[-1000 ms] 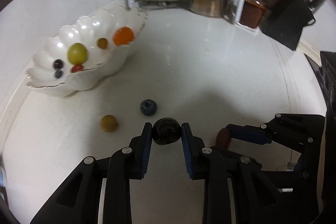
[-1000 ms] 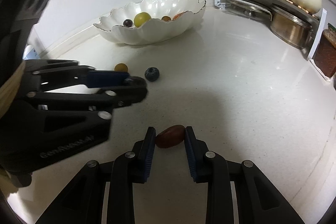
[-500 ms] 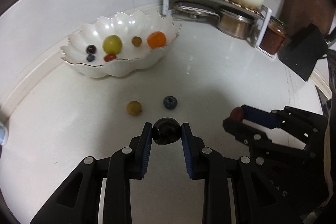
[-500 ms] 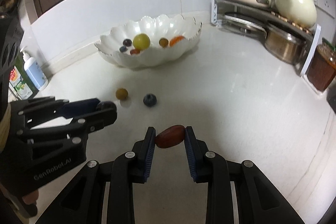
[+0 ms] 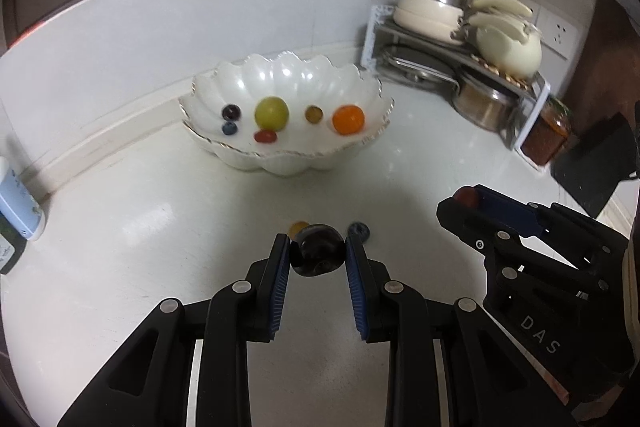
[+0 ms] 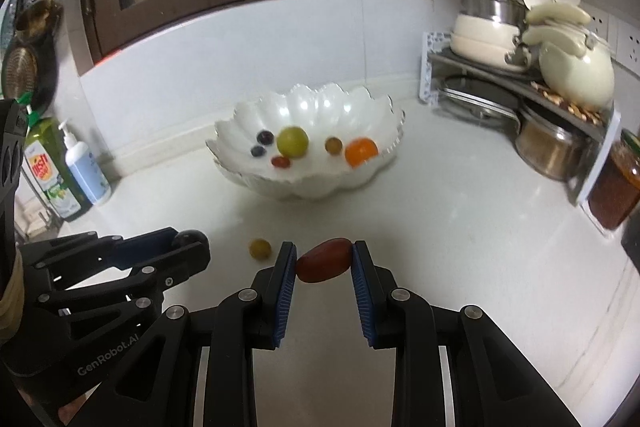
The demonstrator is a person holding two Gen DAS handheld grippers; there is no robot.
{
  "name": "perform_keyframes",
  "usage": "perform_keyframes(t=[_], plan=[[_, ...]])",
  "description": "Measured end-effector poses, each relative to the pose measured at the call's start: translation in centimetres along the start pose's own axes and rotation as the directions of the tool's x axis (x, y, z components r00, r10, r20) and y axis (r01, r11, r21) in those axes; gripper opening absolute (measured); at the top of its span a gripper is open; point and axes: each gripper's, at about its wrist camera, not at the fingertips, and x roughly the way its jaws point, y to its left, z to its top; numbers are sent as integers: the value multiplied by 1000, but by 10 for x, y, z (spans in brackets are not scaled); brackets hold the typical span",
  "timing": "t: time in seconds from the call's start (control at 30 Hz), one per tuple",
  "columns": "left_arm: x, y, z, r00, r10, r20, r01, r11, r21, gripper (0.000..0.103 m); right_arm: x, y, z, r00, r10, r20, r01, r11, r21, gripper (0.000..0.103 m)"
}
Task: Organize fruits
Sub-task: 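Carry dark plum and red date over the white bowl with both tools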
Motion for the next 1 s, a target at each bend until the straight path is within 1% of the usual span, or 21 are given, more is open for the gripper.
perform_keyframes(t=[0.17,0.53,0.77,0.87,1.0], plan=[[-12,6,13,999,21,45,-20,1000,-19,28,-3,6,14,999,16,29,-15,1000,-10,29],[-22,9,44,994,41,99,-37,999,-36,28,-10,8,50,992,-2,125,6,1000,-31,29],[-21,13,65,991,71,115,-66,997,-51,28,1,4,71,991,16,131,-12,1000,-25,29],[-19,13,73,989,83,125,-78,996,-42,28,7,4,79,991,2,132,2,999,-36,29],[-15,18,85,989,89,120,-84,995,-46,28,14,3,89,991,5,135,0,999,-37,29]])
